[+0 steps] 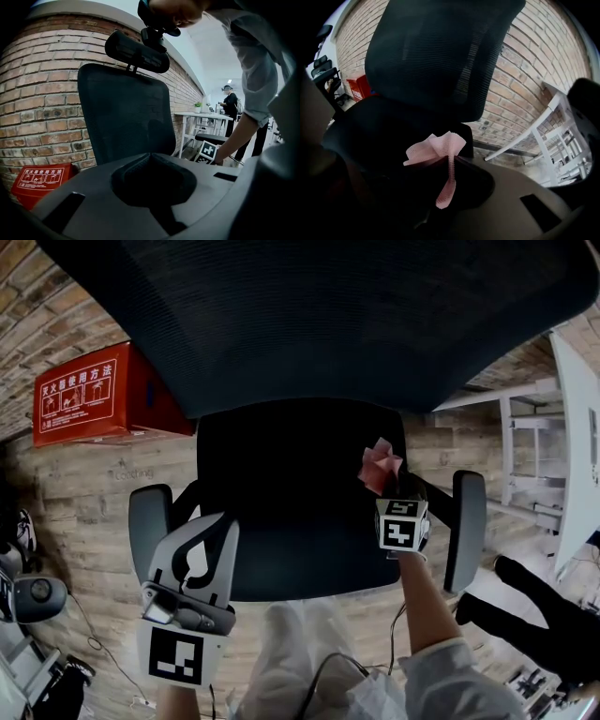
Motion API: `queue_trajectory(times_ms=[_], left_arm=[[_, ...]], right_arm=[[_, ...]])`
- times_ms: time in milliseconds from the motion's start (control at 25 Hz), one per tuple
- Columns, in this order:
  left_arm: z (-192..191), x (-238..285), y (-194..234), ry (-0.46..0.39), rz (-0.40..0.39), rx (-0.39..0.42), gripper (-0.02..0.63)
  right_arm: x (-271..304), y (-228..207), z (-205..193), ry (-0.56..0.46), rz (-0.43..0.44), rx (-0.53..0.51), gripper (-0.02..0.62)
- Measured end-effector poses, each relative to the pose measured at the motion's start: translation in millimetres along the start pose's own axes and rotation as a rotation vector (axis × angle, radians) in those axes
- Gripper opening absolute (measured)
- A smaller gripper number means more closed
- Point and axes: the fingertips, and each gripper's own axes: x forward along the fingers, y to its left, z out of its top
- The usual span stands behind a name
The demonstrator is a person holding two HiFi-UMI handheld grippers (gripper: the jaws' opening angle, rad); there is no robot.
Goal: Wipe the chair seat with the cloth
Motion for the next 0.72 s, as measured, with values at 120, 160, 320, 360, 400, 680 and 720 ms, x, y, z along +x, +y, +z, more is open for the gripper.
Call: queue_trajectory(times_ms=[120, 160, 320, 360, 400, 680, 720], left_arm=[[1.6, -2.0, -0.2, -0.003, 0.002, 0.003, 0.018], [1.9, -2.7, -0.1, -0.006, 0.004, 0.004, 0.018], [3.0, -5.8, 0.3, -0.019, 0.009, 0.006, 0.018], [3.5, -6.9, 0.5, -0.021, 0.010, 0.006, 0.018], [3.6, -8.2, 0.8, -0.022, 0.011, 0.006, 0.018], [2.3, -21.6, 8.3, -0.032, 0.036, -0.003, 0.018], [1.6, -23.8, 9.9, -0.034, 0.039, -0.003, 0.018]], right_arm=[[-3.8, 0.8, -8.8, 0.010, 0.007, -0.006, 0.052], [-4.0, 2.7, -10.1, 0.009, 0.013, -0.004, 0.052], [-3.1, 12.8, -10.4, 0.001, 0.041, 0.010, 0.052], [-3.7, 16.4, -8.3, -0.001, 0.050, 0.014, 0.052], [-4.2, 20.4, -5.8, -0.004, 0.060, 0.018, 0.052], [-5.1, 61.8, 13.5, -0.039, 0.148, -0.022, 0.052], [-5.0, 69.1, 15.9, -0.043, 0.162, -0.030, 0.052]])
